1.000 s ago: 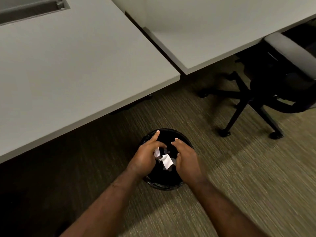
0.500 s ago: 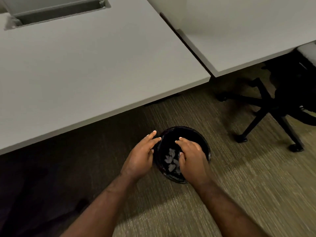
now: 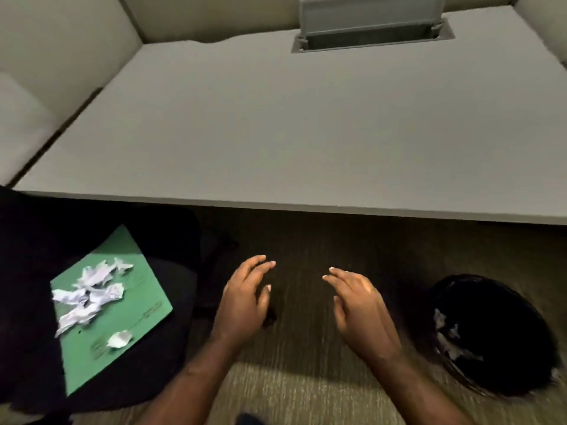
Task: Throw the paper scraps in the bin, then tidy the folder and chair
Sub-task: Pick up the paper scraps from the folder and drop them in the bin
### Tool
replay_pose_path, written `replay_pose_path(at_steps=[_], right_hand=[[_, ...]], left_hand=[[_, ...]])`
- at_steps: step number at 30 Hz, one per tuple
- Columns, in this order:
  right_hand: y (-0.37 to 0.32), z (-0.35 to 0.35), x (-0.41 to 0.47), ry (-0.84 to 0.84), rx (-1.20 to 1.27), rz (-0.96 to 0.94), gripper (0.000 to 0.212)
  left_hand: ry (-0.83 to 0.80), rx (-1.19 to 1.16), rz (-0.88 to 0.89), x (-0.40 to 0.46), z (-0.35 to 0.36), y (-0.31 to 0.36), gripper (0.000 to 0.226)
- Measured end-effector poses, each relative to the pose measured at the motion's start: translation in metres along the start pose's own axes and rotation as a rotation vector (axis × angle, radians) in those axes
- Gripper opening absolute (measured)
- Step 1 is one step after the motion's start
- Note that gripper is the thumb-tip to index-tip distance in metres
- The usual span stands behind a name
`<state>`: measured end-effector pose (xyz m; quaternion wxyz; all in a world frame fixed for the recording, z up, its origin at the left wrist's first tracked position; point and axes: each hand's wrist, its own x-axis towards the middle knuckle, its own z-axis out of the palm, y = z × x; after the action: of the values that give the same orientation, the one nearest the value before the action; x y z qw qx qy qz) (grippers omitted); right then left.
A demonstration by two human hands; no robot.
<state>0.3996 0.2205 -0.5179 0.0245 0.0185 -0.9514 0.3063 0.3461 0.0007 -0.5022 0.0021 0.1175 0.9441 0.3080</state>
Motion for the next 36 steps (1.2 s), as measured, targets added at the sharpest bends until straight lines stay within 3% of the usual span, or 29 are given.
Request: replay_pose_path(at_steps=[14, 26, 31, 36], right_hand=[[-0.2, 0.118, 0.07, -0.224, -0.034, -0.302, 0.048], [-0.306, 0.196, 0.108, -0.391, -0.074, -0.429, 0.054], [-0.319, 0.219, 0.128, -0.389, -0.079, -0.434, 0.054], [-0.317, 0.251, 0.141, -0.427, -0.104, -0.441, 0.054]], left_hand=[[0.235, 0.009, -0.332, -0.064, -0.127, -0.165, 0.051], [0.126, 0.195, -0.701, -0.111, -0.151, -0.278, 0.075], [-0.049, 0.221, -0.752, -0.119, -0.132, -0.299, 0.072], [-0.098, 0.098, -0.788, -0.116, -0.12, -0.316, 0.058]])
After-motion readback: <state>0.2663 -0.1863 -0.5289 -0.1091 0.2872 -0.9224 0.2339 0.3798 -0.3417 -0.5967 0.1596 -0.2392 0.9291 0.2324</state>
